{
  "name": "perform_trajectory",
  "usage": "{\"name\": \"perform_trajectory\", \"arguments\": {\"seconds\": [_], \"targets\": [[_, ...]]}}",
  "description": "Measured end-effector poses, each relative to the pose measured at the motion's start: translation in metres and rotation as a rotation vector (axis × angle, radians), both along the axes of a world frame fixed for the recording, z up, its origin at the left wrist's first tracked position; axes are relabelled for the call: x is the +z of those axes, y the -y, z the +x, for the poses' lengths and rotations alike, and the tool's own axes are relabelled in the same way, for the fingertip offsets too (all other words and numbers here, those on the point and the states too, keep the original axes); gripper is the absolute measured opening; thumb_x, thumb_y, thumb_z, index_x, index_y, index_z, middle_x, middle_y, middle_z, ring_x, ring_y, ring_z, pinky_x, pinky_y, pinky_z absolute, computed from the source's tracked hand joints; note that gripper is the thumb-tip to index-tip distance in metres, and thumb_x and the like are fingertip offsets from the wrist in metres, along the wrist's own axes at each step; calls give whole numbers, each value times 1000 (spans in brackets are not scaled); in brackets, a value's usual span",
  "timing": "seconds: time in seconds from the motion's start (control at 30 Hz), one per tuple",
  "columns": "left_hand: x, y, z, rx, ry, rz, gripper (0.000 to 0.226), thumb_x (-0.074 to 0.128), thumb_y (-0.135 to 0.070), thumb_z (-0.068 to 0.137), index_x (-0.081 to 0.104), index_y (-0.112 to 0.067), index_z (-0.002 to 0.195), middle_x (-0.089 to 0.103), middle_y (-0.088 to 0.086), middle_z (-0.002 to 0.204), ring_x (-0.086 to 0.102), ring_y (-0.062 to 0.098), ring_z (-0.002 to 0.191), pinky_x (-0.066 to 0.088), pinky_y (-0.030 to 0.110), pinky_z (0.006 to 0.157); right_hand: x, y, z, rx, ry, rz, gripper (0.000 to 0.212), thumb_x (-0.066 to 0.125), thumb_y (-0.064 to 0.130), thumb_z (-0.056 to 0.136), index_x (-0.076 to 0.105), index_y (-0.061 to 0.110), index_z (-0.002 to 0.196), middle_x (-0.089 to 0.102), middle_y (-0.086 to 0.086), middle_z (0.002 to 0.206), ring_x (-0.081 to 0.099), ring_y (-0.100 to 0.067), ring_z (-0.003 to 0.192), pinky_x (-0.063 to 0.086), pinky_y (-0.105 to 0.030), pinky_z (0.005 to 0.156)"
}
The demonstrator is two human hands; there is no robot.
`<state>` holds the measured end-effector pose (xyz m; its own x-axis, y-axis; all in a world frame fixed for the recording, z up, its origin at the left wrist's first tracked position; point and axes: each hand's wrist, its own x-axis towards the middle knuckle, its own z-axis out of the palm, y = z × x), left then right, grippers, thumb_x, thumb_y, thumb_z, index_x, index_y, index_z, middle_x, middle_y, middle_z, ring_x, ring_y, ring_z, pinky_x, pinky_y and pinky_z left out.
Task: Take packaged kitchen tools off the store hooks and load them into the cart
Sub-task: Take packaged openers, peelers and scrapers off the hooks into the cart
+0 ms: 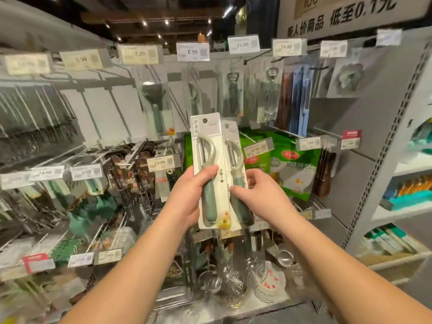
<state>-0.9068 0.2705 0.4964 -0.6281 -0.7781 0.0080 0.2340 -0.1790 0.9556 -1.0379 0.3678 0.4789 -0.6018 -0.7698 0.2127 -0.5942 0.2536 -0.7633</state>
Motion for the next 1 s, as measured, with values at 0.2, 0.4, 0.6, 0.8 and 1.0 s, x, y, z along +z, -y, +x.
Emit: {"name": "perform_trajectory", "arguments": {"seconds": [0.2, 0.4, 0.6, 0.8, 1.0], "targets": [[21, 44, -3, 52, -68, -45, 21, 65, -13, 94, 65, -13, 115, 79, 4, 97, 76, 17, 89, 60, 36, 77, 27, 49, -11, -18, -144, -11, 59, 67, 50, 82, 57, 22, 133, 63, 6, 118, 61, -13, 103, 53, -34, 83], [39, 104, 6, 92, -169, -25, 20, 63, -13, 95, 64, -14, 115, 79, 3, 96, 76, 16, 88, 60, 37, 79, 54, 125, -28, -73, -222, -113, 57, 66, 50, 81, 58, 17, 126, 62, 0, 116, 61, -20, 105, 52, -38, 84], [53, 154, 11, 84, -187, -36, 18, 63, -13, 94, 64, -12, 113, 78, -2, 83, 75, 10, 76, 62, 31, 68, 73, 188, -38, -127, -239, -200, 47, 68, 43, 85, 57, 14, 121, 54, 3, 108, 56, -20, 104, 46, -34, 82], [56, 180, 5, 73, -169, -51, 20, 65, -14, 94, 66, -13, 113, 78, 0, 91, 75, 12, 84, 58, 37, 85, 78, 215, -46, -179, -241, -266, 70, 66, 43, 87, 44, 10, 144, 52, -6, 135, 51, -23, 124, 46, -40, 102], [53, 187, 1, 50, -150, -55, 24, 66, -17, 93, 66, -13, 116, 77, 2, 98, 74, 14, 88, 57, 39, 89, 81, 224, -50, -198, -278, -300, 66, 66, 44, 86, 48, 9, 139, 55, -6, 129, 54, -22, 116, 49, -40, 98]]}}
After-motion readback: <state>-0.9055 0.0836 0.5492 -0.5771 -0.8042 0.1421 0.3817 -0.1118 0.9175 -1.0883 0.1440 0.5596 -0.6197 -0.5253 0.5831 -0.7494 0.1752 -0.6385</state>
